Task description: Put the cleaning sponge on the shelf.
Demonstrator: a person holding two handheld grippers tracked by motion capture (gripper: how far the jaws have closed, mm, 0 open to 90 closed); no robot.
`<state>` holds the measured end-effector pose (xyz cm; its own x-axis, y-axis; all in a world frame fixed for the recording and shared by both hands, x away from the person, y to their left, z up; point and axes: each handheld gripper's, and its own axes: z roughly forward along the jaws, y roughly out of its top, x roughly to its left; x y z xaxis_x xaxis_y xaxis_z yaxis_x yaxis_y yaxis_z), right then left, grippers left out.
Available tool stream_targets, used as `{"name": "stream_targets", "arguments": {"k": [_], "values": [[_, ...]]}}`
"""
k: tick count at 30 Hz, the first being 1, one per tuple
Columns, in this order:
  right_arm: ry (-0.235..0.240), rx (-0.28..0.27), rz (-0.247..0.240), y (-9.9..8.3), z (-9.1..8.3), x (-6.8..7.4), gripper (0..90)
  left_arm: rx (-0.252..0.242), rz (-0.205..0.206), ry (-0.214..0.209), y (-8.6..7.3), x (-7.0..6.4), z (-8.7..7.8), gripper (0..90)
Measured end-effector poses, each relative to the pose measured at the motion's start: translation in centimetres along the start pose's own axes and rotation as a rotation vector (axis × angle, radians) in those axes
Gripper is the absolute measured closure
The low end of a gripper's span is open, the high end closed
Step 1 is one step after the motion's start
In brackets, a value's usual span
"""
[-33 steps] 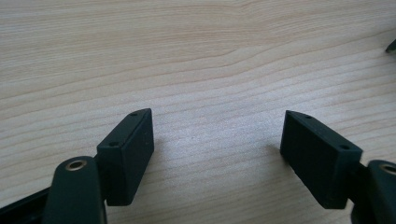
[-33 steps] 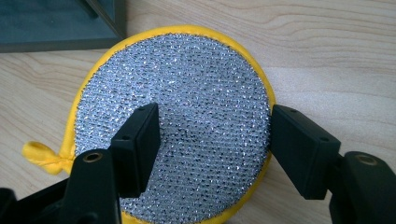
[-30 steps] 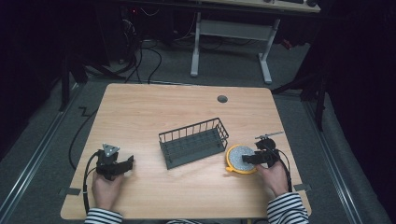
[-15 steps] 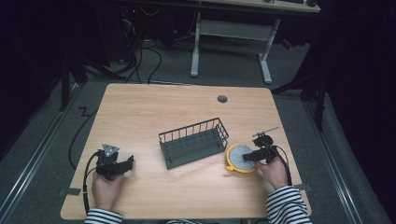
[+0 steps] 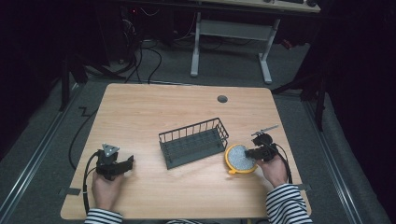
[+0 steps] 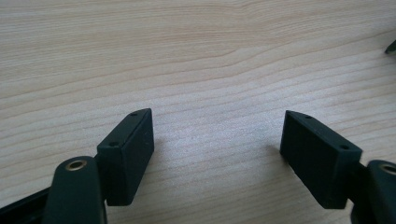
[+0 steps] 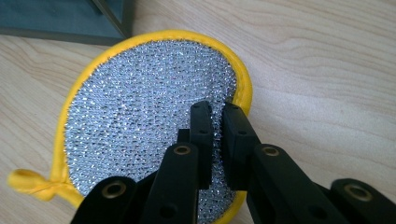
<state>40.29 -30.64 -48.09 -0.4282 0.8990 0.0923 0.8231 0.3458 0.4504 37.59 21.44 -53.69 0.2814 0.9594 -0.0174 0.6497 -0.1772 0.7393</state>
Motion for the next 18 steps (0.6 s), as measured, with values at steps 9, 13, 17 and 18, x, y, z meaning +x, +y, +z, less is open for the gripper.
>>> {"name": "stream_targets", "arguments": {"k": [9, 13, 17, 18], "values": [[0.016, -0.043, -0.013, -0.3, -1.5, -0.1, 85.0, -0.001, 0.002, 0.002, 0.0, 0.0, 0.0, 26.4], [0.010, -0.066, -0.028, -0.3, -2.5, 0.1, 84.9, -0.001, 0.001, 0.002, 0.0, 0.0, 0.0, 26.7], [0.012, -0.083, -0.035, -0.1, -3.4, -0.1, 85.0, -0.001, 0.000, 0.002, 0.0, 0.0, 0.0, 26.9], [0.012, -0.088, -0.034, 0.0, -3.6, -0.1, 85.0, -0.001, 0.000, 0.002, 0.0, 0.0, 0.0, 26.9]]}}
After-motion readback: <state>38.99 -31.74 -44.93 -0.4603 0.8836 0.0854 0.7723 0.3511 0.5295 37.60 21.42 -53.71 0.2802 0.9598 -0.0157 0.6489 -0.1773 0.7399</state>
